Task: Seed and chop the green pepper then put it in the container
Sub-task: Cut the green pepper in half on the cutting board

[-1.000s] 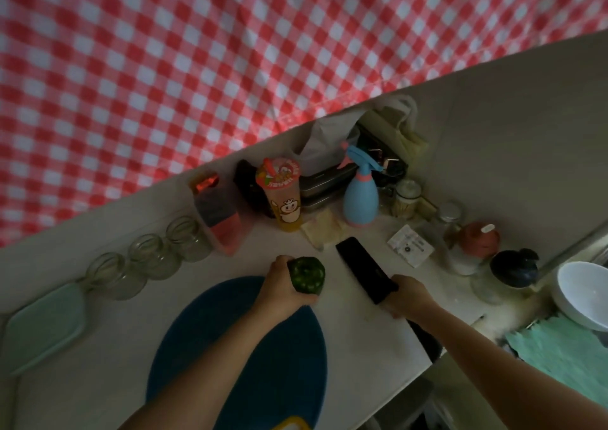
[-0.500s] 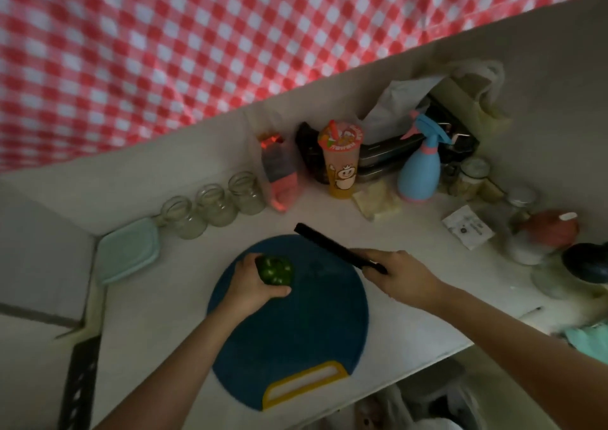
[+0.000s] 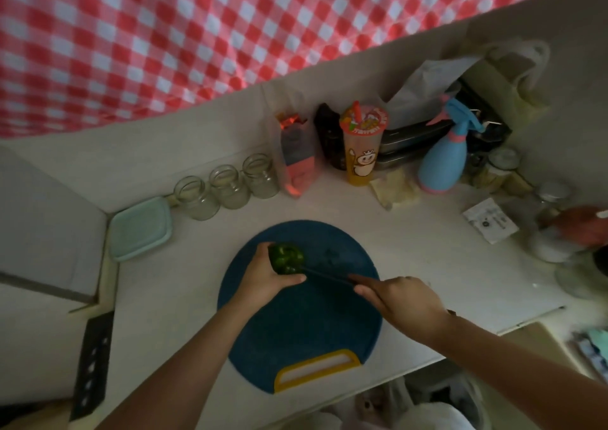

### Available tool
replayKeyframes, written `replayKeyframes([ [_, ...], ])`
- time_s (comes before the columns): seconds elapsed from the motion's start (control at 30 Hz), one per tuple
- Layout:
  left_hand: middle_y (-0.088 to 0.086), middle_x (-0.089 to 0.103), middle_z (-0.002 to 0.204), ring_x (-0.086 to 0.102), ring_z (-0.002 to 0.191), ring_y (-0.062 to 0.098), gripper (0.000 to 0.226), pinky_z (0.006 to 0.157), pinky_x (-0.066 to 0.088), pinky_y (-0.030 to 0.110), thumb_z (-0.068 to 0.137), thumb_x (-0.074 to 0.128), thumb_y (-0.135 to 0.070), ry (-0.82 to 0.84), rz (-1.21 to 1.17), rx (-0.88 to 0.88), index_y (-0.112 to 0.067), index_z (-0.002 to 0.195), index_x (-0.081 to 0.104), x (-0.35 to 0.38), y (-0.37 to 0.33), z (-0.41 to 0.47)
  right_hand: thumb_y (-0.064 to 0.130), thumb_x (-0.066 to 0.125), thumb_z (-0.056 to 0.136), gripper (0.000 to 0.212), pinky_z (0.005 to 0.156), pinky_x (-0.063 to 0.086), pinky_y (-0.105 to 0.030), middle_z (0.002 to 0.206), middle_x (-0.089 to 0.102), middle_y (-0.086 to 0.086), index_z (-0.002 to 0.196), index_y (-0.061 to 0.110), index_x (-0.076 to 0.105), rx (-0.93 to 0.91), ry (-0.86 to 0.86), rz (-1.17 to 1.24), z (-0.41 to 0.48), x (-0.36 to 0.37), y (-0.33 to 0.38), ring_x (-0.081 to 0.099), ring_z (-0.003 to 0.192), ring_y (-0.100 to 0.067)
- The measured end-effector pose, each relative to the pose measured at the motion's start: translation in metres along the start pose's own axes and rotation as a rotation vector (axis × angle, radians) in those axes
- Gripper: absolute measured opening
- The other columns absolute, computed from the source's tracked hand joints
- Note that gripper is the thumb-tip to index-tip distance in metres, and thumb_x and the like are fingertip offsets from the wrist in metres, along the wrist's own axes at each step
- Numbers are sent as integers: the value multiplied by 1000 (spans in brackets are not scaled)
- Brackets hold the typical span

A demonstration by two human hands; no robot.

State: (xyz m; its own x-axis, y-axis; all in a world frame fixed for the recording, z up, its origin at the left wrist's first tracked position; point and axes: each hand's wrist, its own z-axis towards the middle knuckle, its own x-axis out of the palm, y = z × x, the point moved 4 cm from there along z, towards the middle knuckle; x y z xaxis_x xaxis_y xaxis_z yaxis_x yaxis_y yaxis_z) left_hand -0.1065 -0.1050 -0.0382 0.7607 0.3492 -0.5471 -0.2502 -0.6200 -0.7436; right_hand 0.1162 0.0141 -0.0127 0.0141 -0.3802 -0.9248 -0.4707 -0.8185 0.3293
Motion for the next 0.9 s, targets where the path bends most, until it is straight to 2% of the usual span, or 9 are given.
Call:
replayKeyframes([
  [0.1,-3,50,119,50,108,10,85,89,39,22,60,87,-31,6,13,23,-18,128,38,0,-2,1,71,-15,77,81,82,48,-32,103,69,-3,141,48,27,11,21,23,5,-1,-2,64,97,-23],
  [0.13,-3,50,119,50,108,10,85,88,39,22,60,87,-31,9,16,27,-18,127,38,0,-2,1,68,-9,79,76,84,48,-32,105,68,-3,141,47,29,20,32,28,7,-2,-2,63,99,-23],
  [0.23,-3,50,119,50,107,10,85,87,38,21,59,87,-32,15,24,46,-17,126,38,0,-4,3,66,-6,79,74,83,47,-32,105,68,-3,139,46,33,18,54,35,10,-3,-2,63,99,-23],
  [0.33,-5,51,116,50,104,8,79,84,38,18,61,86,-36,21,21,53,-19,123,39,1,-5,4,74,-24,65,98,81,49,-32,102,69,-2,138,46,35,6,37,38,11,-3,-5,64,95,-22],
  [0.43,-3,51,114,51,103,10,67,79,39,17,68,80,-40,5,19,61,-21,118,40,0,-8,5,77,-29,60,106,81,50,-30,98,68,0,137,45,37,3,61,70,12,-4,-7,64,91,-18],
  [0.6,-1,52,112,53,102,12,61,77,41,17,71,77,-40,25,75,97,-18,116,42,1,-10,10,66,-6,77,79,78,45,-24,100,68,0,139,42,36,-13,99,64,13,-15,-3,64,92,-16],
  [0.73,0,50,112,52,100,12,62,80,40,19,71,79,-34,56,113,91,-16,118,42,4,-13,15,66,-10,73,87,74,43,-22,96,67,-2,141,39,35,-37,162,27,14,-17,-5,63,88,-16],
  [0.83,3,50,113,52,99,13,63,79,40,20,70,79,-31,62,133,76,-13,119,43,5,-13,20,56,6,91,62,76,44,-24,99,66,-4,141,36,37,-25,202,46,16,-18,-5,62,91,-17],
  [0.9,4,51,112,53,98,13,63,78,40,19,70,79,-30,67,135,73,-12,119,43,5,-13,22,52,11,94,56,80,47,-26,101,66,-5,139,34,40,-18,227,61,17,-16,-4,62,92,-18],
])
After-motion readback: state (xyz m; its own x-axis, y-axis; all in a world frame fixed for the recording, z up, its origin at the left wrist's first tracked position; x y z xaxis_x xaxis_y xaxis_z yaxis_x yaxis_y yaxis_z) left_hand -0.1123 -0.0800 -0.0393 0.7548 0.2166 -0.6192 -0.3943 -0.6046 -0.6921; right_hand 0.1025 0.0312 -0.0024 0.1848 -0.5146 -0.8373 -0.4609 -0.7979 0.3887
